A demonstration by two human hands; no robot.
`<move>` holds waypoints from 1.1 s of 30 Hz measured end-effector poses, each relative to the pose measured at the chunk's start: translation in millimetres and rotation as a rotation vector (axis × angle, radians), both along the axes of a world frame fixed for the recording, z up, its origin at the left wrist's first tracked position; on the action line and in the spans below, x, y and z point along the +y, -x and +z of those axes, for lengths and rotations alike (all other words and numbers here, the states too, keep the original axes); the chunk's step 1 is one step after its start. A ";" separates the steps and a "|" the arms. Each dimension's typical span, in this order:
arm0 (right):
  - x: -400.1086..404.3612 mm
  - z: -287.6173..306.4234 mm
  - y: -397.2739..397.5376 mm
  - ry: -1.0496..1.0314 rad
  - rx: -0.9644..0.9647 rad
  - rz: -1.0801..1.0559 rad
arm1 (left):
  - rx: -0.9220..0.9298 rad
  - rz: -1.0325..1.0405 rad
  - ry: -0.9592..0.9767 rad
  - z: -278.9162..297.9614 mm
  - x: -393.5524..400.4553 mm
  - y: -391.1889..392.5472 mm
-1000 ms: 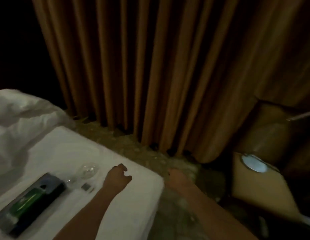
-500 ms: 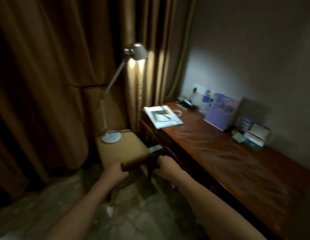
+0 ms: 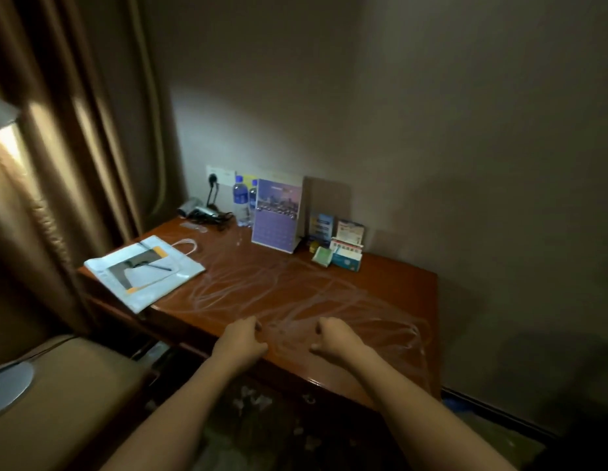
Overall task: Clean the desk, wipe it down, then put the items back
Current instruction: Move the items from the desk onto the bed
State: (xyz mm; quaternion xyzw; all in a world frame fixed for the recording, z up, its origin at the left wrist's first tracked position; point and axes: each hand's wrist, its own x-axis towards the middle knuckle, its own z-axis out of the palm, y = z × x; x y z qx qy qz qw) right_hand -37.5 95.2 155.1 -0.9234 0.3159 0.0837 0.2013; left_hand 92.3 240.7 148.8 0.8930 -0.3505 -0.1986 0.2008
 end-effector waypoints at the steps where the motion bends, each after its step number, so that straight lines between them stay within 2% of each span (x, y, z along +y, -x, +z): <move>1: -16.4 -1.7 -10.1 0.004 0.006 -0.017 | 0.010 -0.039 -0.003 -2.1 -17.6 -13.3; 9: -130.7 -8.7 -78.0 -0.033 -0.025 -0.277 | -0.003 -0.120 0.000 -6.2 -140.6 -135.5; 15: -187.7 -31.3 -90.2 -0.072 -0.007 -0.412 | 0.045 -0.192 -0.070 -34.2 -217.6 -163.5; 20: -244.7 -45.2 -108.9 -0.064 0.037 -0.438 | 0.037 -0.265 -0.092 -51.7 -282.0 -175.9; 24: -301.9 -52.6 -136.2 -0.075 -0.018 -0.462 | -0.026 -0.270 -0.083 -50.7 -336.8 -194.5; 33: -402.0 -70.0 -188.4 -0.050 -0.013 -0.355 | -0.105 -0.376 -0.131 -57.1 -458.7 -239.7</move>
